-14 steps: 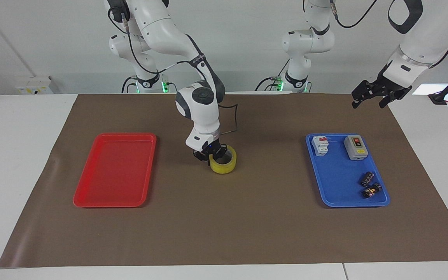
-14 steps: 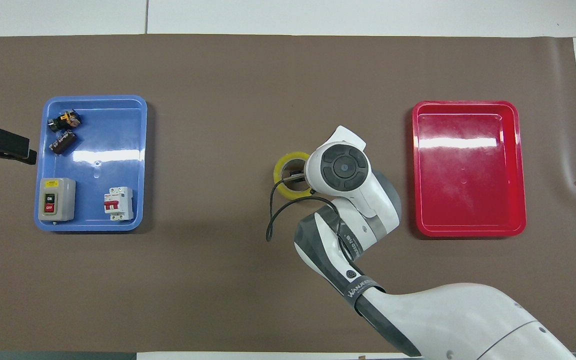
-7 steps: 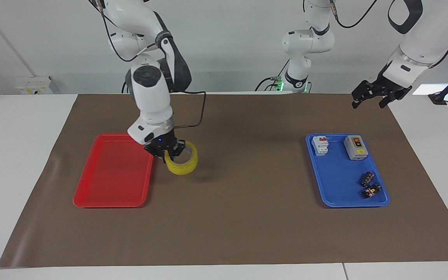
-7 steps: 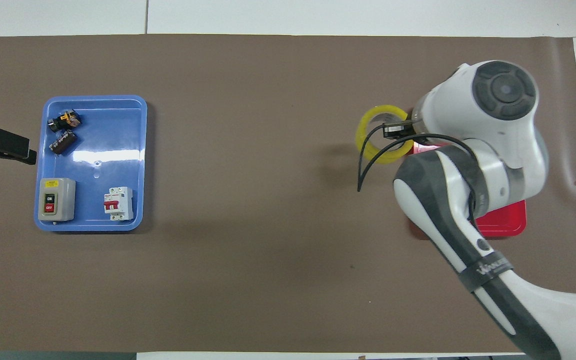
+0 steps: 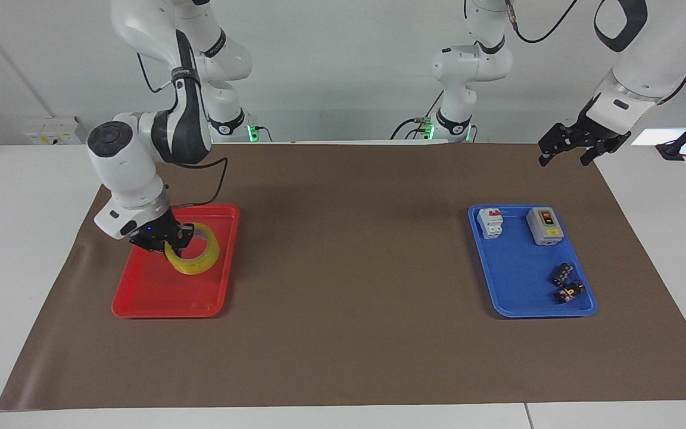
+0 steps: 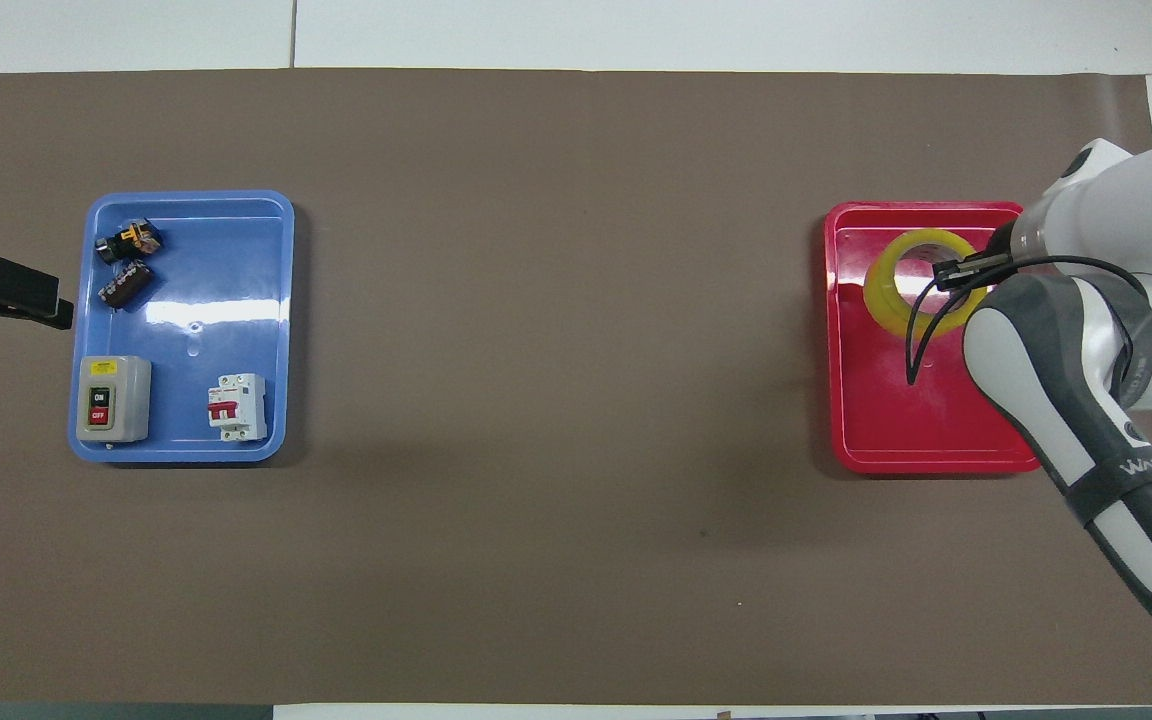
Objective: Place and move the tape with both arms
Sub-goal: 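Lift the tape with the right gripper and carry it over the red tray, then lower the tape into the red tray and open the right gripper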
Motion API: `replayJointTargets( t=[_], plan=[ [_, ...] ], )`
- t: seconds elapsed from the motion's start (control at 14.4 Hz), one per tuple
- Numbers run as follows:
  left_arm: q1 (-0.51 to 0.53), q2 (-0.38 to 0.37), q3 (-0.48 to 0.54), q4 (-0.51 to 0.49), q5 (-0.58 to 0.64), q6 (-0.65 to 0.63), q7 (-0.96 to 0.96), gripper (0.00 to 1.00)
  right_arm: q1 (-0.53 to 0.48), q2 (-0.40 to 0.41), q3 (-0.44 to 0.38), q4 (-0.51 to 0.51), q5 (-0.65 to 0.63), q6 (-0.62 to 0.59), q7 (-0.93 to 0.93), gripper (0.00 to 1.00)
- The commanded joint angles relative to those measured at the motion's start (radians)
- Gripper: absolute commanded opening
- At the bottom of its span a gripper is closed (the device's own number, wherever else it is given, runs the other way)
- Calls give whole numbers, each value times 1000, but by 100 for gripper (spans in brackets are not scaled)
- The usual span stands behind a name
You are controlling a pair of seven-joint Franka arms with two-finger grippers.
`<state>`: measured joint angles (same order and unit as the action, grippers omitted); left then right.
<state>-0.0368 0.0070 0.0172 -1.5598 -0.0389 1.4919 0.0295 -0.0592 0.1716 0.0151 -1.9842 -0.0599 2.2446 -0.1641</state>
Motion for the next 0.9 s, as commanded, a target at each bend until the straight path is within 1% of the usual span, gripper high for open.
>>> replayJointTargets(
  t=[0.0, 0.07, 0.21, 0.42, 0.76, 0.83],
  plan=[
    [3, -13, 0, -5, 10, -15, 12, 100, -51, -75, 16, -143, 11, 114, -73, 0],
    [3, -13, 0, -5, 10, -15, 12, 100, -60, -75, 16, -174, 11, 148, -93, 0],
    [2, -13, -2, -5, 10, -15, 12, 100, -67, -69, 16, -196, 11, 190, -97, 0],
    [2, -13, 0, -5, 10, -15, 12, 100, -88, -46, 17, -200, 12, 196, -98, 0],
    [3, -13, 0, -5, 10, -15, 12, 100, -87, -43, 17, -231, 12, 259, -94, 0],
    [2, -13, 0, -3, 10, -15, 12, 100, -84, -29, 17, -231, 12, 259, -89, 0]
  ],
)
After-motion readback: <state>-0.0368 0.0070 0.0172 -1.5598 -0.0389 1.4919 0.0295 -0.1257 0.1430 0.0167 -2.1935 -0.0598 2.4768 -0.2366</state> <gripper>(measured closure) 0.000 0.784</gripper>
